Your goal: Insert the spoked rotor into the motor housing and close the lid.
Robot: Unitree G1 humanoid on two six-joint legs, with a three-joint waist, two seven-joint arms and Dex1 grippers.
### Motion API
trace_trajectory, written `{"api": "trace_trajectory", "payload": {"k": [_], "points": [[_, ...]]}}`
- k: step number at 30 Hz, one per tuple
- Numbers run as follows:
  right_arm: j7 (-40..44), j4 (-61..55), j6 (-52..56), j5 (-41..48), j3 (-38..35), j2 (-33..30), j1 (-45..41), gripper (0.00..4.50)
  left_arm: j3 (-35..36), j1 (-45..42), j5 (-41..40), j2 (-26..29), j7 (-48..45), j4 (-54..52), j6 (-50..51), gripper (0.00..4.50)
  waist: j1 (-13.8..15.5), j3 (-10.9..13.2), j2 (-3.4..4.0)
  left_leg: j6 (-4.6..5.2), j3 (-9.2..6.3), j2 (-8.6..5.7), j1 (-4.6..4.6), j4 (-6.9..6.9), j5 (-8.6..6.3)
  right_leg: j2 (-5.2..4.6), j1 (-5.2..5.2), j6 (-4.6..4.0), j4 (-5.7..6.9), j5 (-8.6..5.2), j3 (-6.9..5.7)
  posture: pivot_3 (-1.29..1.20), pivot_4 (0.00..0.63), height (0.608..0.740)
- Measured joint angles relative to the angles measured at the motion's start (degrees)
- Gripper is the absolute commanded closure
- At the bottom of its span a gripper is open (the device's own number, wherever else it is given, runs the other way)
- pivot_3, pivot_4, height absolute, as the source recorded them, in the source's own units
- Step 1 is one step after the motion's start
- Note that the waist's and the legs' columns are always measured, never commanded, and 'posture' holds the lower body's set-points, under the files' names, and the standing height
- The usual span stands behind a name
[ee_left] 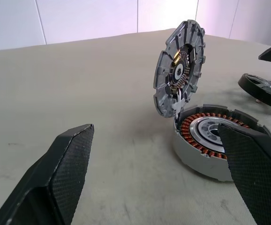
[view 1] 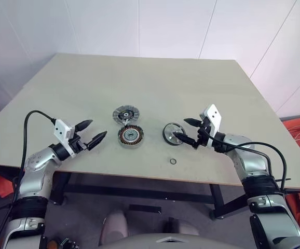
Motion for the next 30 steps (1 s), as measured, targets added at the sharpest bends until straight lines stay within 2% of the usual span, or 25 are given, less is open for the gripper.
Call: {"api": "trace_trajectory", "payload": {"k": [11,18,25,30], "points": [[-0.98,0.00,0.05,-0.36,0.07,-0.01,-0.13,0.00,0.00,-0.77,0.00,0.12,-0.48,0.01,0.00,0.01,-0.01,0.00,0.00,0.00,0.00,0.00,0.00,0.00,0.00,0.00,0.00,0.00,0.00,0.00,0.00,0.00,0.000,0.740],[1.87,-6.01,6.06,-2.03,5.07,-1.86,-4.62,0.00,0.17,0.28,-0.36,0.34,-1.30,-0.03,0.05,0.01,-0.23,0.01,0.01,0.00,-0.02,0.03,0.04,0.00,0.00,0.04,-0.05,0.00,0.07,0.00,0.07,0.00,0.000,0.740],[8.65,-11.78,13.49,-5.30,16.41,-2.55,-15.20,0.00,0.17,2.27,-1.79,0.28,-1.95,-1.70,2.09,0.01,0.03,0.01,0.01,-0.01,-0.03,0.03,0.06,0.02,0.00,0.03,-0.03,-0.01,0.10,0.00,0.08,0.00,0.000,0.740],[15.60,-9.65,7.05,-13.71,27.51,-4.08,-21.11,0.00,0.15,4.03,-3.78,0.04,-2.72,-4.47,4.26,0.01,-0.01,0.01,0.00,0.00,-0.05,0.03,0.04,0.04,0.00,0.02,-0.06,-0.01,0.13,0.00,0.12,0.00,0.000,0.740]]}}
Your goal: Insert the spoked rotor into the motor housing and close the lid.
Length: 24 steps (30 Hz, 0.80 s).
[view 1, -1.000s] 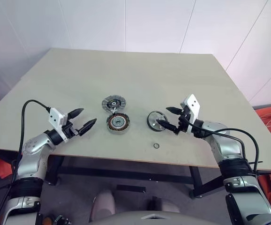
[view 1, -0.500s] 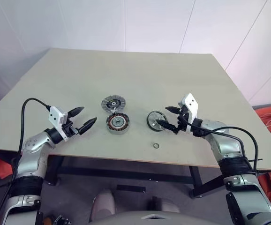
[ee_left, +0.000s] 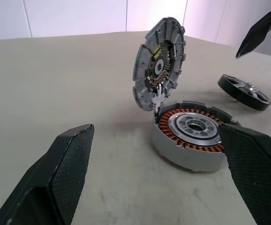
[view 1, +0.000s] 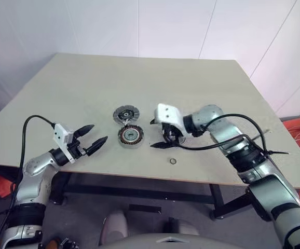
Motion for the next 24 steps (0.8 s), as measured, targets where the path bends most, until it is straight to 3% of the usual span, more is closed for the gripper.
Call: {"api": "trace_trajectory", "payload": {"k": [12,19,22,24], "points": [[3.11,21.55,-25.59,-17.17,13.75,8.27,-12.81,0.00,0.06,0.93,-0.90,-0.15,0.10,-0.97,1.02,0.01,-1.22,0.00,-0.01,0.00,-0.03,-0.02,-0.01,0.06,0.00,0.02,-0.10,-0.01,0.17,0.00,0.12,0.00,0.000,0.740],[2.43,28.85,-33.16,-23.05,15.61,11.76,-16.73,0.00,0.06,0.83,-0.89,-0.66,0.70,-1.10,0.80,0.01,-1.79,0.01,-0.01,0.00,-0.04,0.00,0.00,0.06,0.00,0.04,-0.11,-0.04,0.20,0.00,0.13,0.00,0.000,0.740],[2.54,30.01,-34.74,-24.15,15.63,12.56,-17.27,0.64,0.06,0.55,-0.87,-0.82,0.77,-1.10,0.72,0.00,-1.77,0.01,-0.01,0.00,-0.03,0.00,0.00,0.08,0.00,0.04,-0.10,-0.05,0.21,-0.01,0.13,0.00,0.000,0.740],[2.57,31.13,-35.38,-24.71,15.63,13.18,-17.58,1.33,0.06,0.47,-0.83,-0.85,0.84,-1.09,0.60,0.00,-1.80,0.01,-0.01,0.01,-0.04,0.01,0.00,0.11,-0.01,0.05,-0.10,-0.05,0.23,0.00,0.15,0.00,0.000,0.740]]}}
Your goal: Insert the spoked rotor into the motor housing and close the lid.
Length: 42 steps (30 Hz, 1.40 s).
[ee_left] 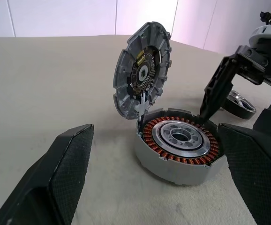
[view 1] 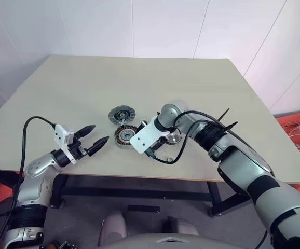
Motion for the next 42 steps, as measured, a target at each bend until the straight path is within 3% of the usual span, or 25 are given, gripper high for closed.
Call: {"api": "trace_trajectory", "payload": {"k": [9,16,26,42], "points": [[-0.58,4.10,-1.32,-0.99,-0.29,3.43,-2.81,4.47,0.00,-0.79,0.65,-0.48,0.92,0.11,-1.67,0.00,0.00,0.00,0.00,0.02,-0.01,0.02,0.01,0.04,-0.01,0.03,0.01,-0.01,0.02,0.00,0.04,0.00,0.000,0.740],[0.31,4.69,-1.74,-1.23,-0.30,3.83,-2.90,4.47,0.00,-1.01,0.97,-0.73,0.93,0.69,-2.38,0.00,0.00,0.01,0.00,0.04,0.00,0.03,-0.04,0.03,-0.02,0.04,-0.06,-0.02,0.03,-0.01,0.05,0.00,0.000,0.740],[5.95,-3.73,1.27,-0.97,-0.31,1.35,-1.73,4.47,-0.02,-2.16,1.15,-0.75,0.81,2.26,-2.67,0.00,0.06,0.02,-0.02,0.05,0.00,0.03,-0.06,0.04,-0.03,0.04,-0.10,-0.03,0.05,-0.01,0.06,0.00,0.000,0.740],[6.87,-4.33,-0.93,-1.82,-0.56,-3.40,-1.74,4.47,-0.11,-3.33,1.36,-0.77,0.55,3.52,-3.10,0.00,0.08,0.02,-0.03,0.06,0.01,0.02,-0.07,0.06,-0.04,0.04,-0.09,-0.03,0.04,-0.01,0.07,0.00,0.000,0.740]]}}
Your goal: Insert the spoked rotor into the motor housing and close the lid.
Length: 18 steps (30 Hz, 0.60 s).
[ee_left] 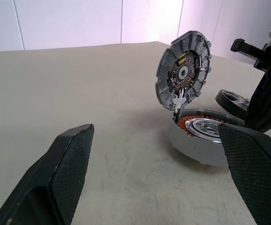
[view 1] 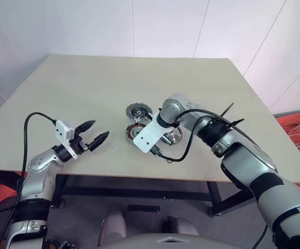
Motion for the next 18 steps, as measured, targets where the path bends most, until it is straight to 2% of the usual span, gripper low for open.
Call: {"api": "trace_trajectory", "payload": {"k": [6,18], "points": [[1.66,-0.87,-1.30,-0.05,0.00,-2.06,0.49,4.47,-0.06,0.00,0.08,-0.02,0.04,-0.01,0.00,0.00,-0.03,0.00,0.00,0.01,0.00,0.01,0.00,0.00,0.00,0.01,-0.02,0.00,-0.01,0.00,0.01,0.00,0.000,0.740],[0.91,-5.29,-0.95,-0.17,0.00,-1.61,2.77,4.47,-0.11,-0.10,0.98,-0.12,0.19,-0.01,-0.44,0.00,-0.02,0.00,-0.01,0.01,0.00,0.01,0.02,0.04,-0.01,0.01,0.00,0.00,0.04,0.00,0.01,0.00,0.000,0.740]]}}
